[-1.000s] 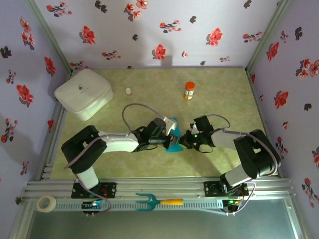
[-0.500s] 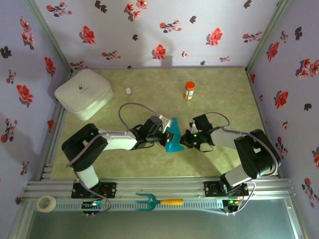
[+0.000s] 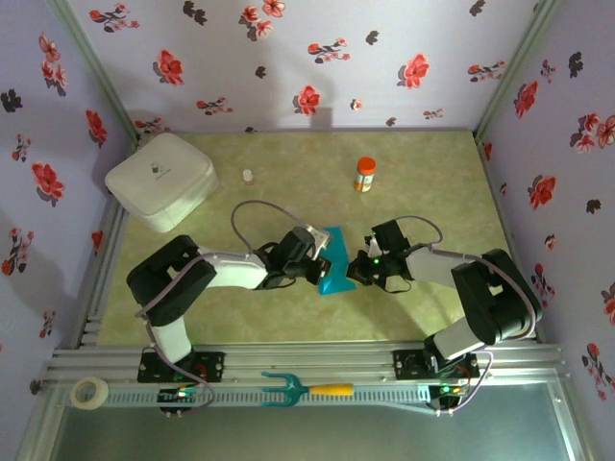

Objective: Fold a paper plane with a square sheet of paper (pick it up from the middle)
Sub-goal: Fold the triangle a second time at the center of the table.

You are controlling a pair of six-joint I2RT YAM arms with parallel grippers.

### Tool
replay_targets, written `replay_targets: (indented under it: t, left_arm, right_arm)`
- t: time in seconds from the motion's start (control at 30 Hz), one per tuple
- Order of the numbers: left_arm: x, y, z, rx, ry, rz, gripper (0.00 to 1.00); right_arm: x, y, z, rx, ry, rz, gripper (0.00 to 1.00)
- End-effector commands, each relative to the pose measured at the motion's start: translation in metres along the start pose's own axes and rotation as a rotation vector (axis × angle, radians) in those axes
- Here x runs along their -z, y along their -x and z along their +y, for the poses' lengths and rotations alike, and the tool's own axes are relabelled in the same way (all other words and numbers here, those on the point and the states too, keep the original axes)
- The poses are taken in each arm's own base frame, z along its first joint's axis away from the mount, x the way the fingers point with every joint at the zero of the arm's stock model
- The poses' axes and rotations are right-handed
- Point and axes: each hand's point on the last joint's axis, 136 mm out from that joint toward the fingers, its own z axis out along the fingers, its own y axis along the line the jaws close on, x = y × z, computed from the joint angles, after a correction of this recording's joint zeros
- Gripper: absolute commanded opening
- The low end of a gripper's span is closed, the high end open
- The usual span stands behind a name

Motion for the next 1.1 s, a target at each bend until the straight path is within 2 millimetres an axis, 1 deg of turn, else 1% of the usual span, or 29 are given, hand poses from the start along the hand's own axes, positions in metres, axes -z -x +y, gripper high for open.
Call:
replay_targets:
  t: [0.0,0.23,0.33,0.57,0.73,0.87,1.07]
  left_arm:
    - [-0.003,-0.011,0.015,-0.005,0.044,0.018,0.00]
    - [-0.003,-0.014,0.022,-0.003,0.067,0.009,0.00]
    - [-0.005,-0.016,0.021,-0.005,0.055,0.018,0.00]
    - [-0.012,-0.026,0.020,0.023,0.033,0.054,0.00]
    - [-0.010,-0.023,0.017,0.067,0.024,0.046,0.00]
    - [-0.009,-0.019,0.018,0.159,0.035,0.036,0.00]
    - [-0.003,-0.006,0.019,0.211,0.070,0.002,0.00]
  right_arm:
    - [-0.001,-0.008,-0.032,-0.036,-0.138,0.007,0.00]
    - [-0.001,-0.008,-0.032,-0.036,-0.138,0.009,0.00]
    - [-0.001,-0.008,-0.031,-0.036,-0.135,0.007,0.00]
    - [0.000,-0.005,-0.022,-0.019,-0.101,0.007,0.03]
    - [0.011,-0.001,-0.005,-0.005,-0.058,-0.017,0.08]
    - [0.019,-0.002,0.007,-0.027,0.000,-0.039,0.10]
    - [0.011,-0.008,0.017,-0.074,0.073,-0.018,0.10]
